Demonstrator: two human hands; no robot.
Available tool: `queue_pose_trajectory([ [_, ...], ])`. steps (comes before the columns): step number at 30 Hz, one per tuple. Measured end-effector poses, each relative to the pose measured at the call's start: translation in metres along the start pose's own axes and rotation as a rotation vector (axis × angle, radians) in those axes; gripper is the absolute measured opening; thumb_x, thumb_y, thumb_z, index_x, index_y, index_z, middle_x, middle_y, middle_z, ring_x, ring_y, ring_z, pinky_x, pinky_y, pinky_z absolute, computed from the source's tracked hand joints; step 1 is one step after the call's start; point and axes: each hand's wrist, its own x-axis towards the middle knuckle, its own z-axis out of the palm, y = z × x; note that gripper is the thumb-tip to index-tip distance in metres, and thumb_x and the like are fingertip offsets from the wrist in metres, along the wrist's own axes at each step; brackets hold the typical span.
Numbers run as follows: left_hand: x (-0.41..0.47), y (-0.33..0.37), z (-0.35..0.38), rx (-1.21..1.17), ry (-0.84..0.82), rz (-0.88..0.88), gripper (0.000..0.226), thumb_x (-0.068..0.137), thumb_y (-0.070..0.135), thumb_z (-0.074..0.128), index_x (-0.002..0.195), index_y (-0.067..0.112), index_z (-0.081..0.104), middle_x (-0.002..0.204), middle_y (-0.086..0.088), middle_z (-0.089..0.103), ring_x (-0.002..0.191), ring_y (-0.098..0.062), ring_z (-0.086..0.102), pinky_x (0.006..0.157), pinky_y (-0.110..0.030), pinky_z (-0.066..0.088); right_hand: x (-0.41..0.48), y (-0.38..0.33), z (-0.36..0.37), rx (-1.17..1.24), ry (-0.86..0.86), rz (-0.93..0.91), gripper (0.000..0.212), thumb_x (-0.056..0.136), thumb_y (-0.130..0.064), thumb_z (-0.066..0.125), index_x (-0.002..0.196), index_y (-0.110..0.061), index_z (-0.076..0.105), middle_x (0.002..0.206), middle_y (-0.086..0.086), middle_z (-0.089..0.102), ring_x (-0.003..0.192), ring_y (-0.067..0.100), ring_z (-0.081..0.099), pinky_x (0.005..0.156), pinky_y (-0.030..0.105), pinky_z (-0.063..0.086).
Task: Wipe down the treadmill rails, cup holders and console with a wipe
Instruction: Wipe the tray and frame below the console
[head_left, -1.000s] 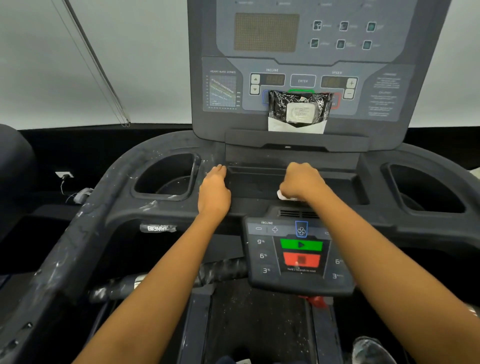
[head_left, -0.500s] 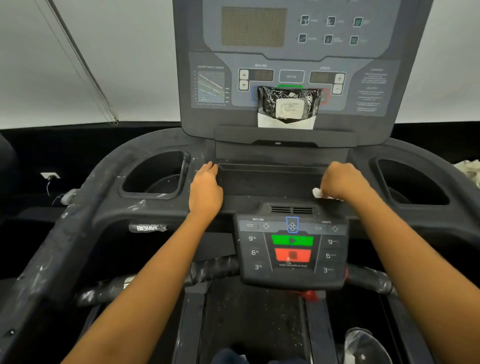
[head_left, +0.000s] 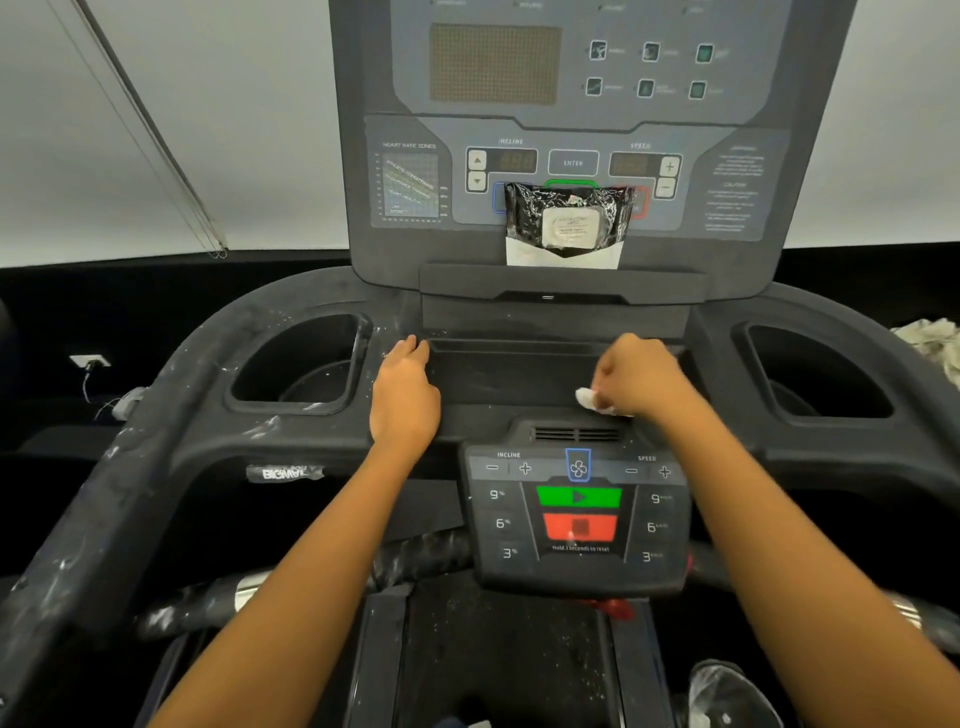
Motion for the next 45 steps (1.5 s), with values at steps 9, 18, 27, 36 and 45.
queue_pose_trajectory([
  [9,0.006,-0.007,-0.005,-0.117,-0.017,-0.056,0.062,0.08,-0.019,0.042,0.136,0.005,0.052,0.148,-0.009,0.044,0.139,-0.025,0.037,0.114,-0.036,0.033,-0.026,-0.12,0.033,0.069,-0.231,-0.401,0.015,0.072,-0.017,0.071,0.083,-0.008,0.075,0.084,0.011,0.072,0.079,0.026,0.068,0.078,0.036,0.058],
  [18,0.012,-0.007,-0.011,-0.314,-0.024,-0.159,0.063,0.079,-0.022,0.036,0.13,0.007,0.059,0.143,-0.007,0.05,0.133,-0.024,0.045,0.107,-0.017,0.03,-0.023,-0.086,0.022,-0.073,0.025,-0.4,0.018,0.08,-0.017,0.074,0.088,-0.005,0.064,0.099,0.023,0.063,0.091,0.041,0.062,0.077,0.039,0.053],
  [27,0.02,-0.017,-0.024,-0.826,-0.074,-0.38,0.032,0.093,0.0,0.047,0.117,0.006,0.067,0.112,-0.011,0.068,0.095,-0.016,0.064,0.071,-0.02,0.054,-0.025,-0.147,0.054,0.168,0.02,-0.559,0.011,0.082,-0.024,0.072,0.081,-0.013,0.07,0.094,0.012,0.066,0.089,0.032,0.061,0.076,0.036,0.052],
  [36,0.024,-0.016,-0.017,-0.892,0.078,-0.347,0.02,0.092,0.011,0.055,0.098,0.017,0.073,0.103,0.0,0.072,0.105,-0.016,0.064,0.099,-0.037,0.049,-0.031,-0.146,0.073,0.217,0.06,-0.62,0.012,0.083,-0.008,0.06,0.073,-0.013,0.065,0.075,0.0,0.056,0.075,0.023,0.059,0.061,0.027,0.039],
  [45,0.022,-0.019,-0.016,-0.977,0.187,-0.429,0.032,0.101,0.018,0.04,0.121,0.009,0.064,0.114,-0.002,0.068,0.107,-0.006,0.062,0.092,-0.017,0.047,0.041,-0.163,0.058,0.025,0.284,-0.524,0.021,0.094,-0.007,0.049,0.107,-0.002,0.065,0.109,0.016,0.065,0.098,0.036,0.064,0.079,0.038,0.05],
])
